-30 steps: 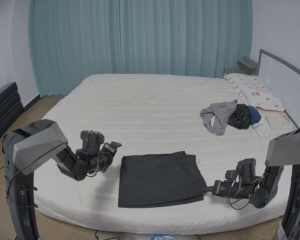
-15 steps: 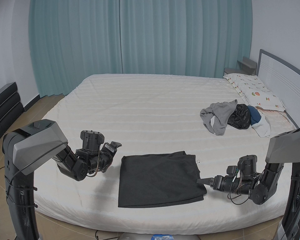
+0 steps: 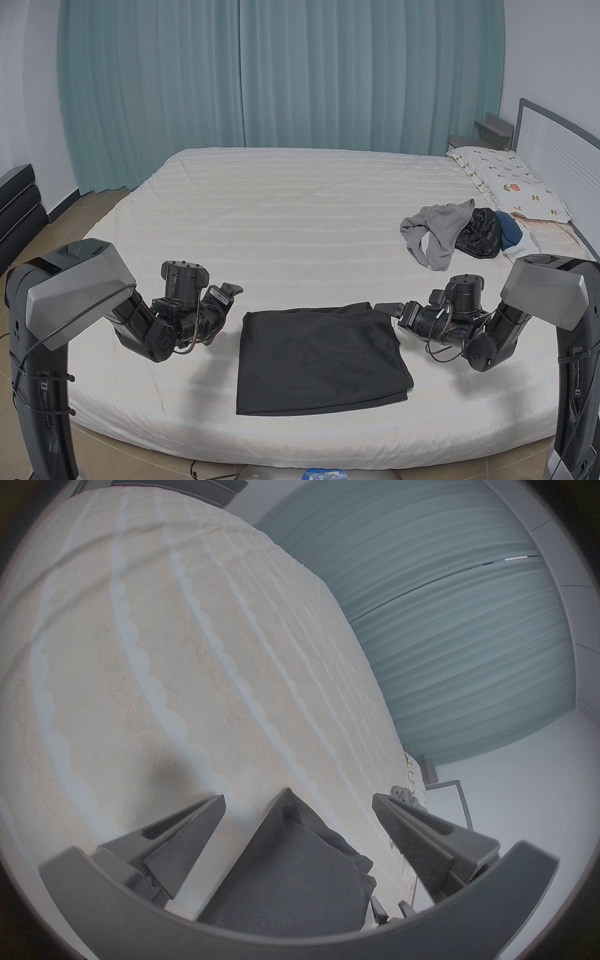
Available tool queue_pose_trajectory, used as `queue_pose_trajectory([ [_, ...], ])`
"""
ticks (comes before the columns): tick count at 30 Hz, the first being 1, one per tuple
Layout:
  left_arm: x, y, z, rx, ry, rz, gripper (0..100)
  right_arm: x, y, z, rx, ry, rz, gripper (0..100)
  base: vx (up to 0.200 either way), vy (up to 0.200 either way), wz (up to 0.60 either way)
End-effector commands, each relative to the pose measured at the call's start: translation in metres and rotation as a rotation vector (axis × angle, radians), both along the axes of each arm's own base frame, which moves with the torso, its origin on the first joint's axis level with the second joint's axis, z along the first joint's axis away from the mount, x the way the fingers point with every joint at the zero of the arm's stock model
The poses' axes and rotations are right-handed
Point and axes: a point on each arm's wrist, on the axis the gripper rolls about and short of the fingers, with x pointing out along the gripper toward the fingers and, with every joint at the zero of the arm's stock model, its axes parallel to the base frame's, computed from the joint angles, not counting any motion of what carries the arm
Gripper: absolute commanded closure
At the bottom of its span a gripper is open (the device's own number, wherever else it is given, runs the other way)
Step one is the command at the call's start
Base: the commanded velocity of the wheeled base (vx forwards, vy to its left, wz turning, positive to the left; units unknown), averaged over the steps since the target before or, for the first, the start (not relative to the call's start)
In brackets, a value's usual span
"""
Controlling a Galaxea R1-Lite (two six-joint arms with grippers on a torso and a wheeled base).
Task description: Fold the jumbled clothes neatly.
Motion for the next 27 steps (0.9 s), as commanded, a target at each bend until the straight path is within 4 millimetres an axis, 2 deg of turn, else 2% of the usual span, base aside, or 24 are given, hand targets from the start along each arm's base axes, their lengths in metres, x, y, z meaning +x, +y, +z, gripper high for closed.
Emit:
queue_pose_trajectory([
  [1, 0.000, -0.001, 0.000, 0.004, -0.002, 0.004, 0, 0.037, 0.011, -0.029, -0.009, 0.039, -0.050, 0, 0.000, 0.000, 0.00],
  [6, 0.000, -0.001, 0.000, 0.004, -0.002, 0.004, 0, 0.051, 0.016, -0.034, -0.020, 0.037, -0.067, 0, 0.000, 0.000, 0.00],
  [10, 0.000, -0.001, 0.000, 0.004, -0.002, 0.004, 0, 0.054, 0.016, -0.037, -0.028, 0.041, -0.075, 0, 0.000, 0.000, 0.00],
  [11, 0.000, -0.001, 0.000, 0.004, -0.002, 0.004, 0, 0.055, 0.016, -0.036, -0.024, 0.032, -0.078, 100, 0.000, 0.000, 0.00],
  [19, 0.000, -0.001, 0.000, 0.004, -0.002, 0.004, 0, 0.058, 0.013, -0.034, -0.018, 0.023, -0.086, 100, 0.000, 0.000, 0.00],
  [27, 0.000, -0.001, -0.001, 0.005, -0.001, 0.003, 0, 0.065, -0.006, -0.036, -0.015, 0.021, -0.129, 100, 0.000, 0.000, 0.00],
])
